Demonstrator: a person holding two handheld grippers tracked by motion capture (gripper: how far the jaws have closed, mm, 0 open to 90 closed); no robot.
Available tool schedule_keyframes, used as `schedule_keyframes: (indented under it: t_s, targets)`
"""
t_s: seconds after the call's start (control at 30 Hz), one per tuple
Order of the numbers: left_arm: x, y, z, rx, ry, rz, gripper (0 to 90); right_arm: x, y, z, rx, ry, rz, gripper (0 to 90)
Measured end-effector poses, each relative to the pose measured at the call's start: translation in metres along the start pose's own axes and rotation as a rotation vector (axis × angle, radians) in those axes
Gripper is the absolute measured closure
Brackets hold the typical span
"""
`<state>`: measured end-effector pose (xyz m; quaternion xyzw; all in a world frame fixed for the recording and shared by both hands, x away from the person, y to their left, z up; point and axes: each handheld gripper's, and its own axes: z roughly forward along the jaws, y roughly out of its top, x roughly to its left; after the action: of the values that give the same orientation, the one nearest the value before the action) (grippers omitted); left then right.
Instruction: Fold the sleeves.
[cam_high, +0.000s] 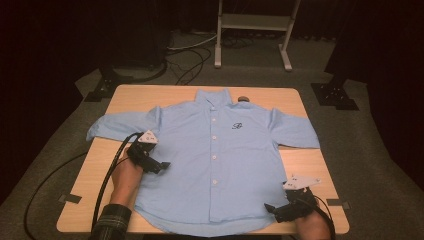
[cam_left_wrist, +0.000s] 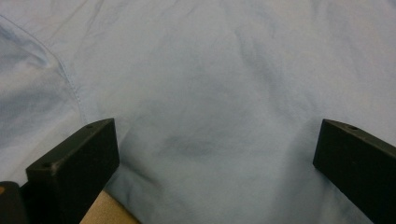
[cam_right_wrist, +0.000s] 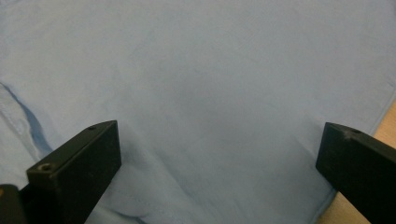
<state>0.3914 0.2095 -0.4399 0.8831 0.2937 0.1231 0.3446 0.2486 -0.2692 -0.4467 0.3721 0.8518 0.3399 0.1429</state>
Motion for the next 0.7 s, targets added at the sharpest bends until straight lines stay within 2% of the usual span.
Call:
schedule_keyframes:
  t_s: [0.13,0.27,0.3,0.33,0.47,0.5,0.57,0.6,0.63,0.7]
  targets:
    - [-0.001,-0.001,0.0,-0.01,0.004,-0.009,0.0,-0.003,0.008,0.002,0.031,0.016,-0.021,0.0]
    - [-0.001,-0.001,0.0,-0.012,0.007,-0.012,0.0,-0.018,0.031,0.006,-0.01,0.003,-0.021,0.0]
    - [-0.001,-0.001,0.0,-0.012,0.007,-0.012,0.0,-0.018,0.031,0.006,-0.01,0.003,-0.021,0.0]
    - [-0.001,-0.002,0.0,-0.015,0.007,-0.012,0.0,-0.031,0.044,0.01,-0.024,-0.018,-0.009,0.0]
    - [-0.001,-0.002,0.0,-0.016,0.006,-0.011,0.0,-0.06,0.067,0.023,-0.057,-0.021,0.019,0.0]
    - [-0.001,-0.002,0.0,-0.015,0.006,-0.011,0.0,-0.06,0.067,0.023,-0.057,-0.021,0.019,0.0]
    - [-0.001,-0.001,0.0,-0.015,0.004,-0.009,0.0,-0.078,0.079,0.038,-0.059,-0.045,0.015,0.0]
    - [-0.001,-0.001,0.0,-0.015,0.004,-0.009,0.0,-0.078,0.079,0.038,-0.059,-0.045,0.015,0.0]
    - [-0.001,-0.001,0.0,-0.015,0.004,-0.009,0.0,-0.087,0.087,0.048,-0.064,-0.04,0.001,0.0]
    - [-0.001,-0.002,0.0,-0.015,0.004,-0.008,0.0,-0.091,0.091,0.053,-0.054,-0.039,-0.004,0.0]
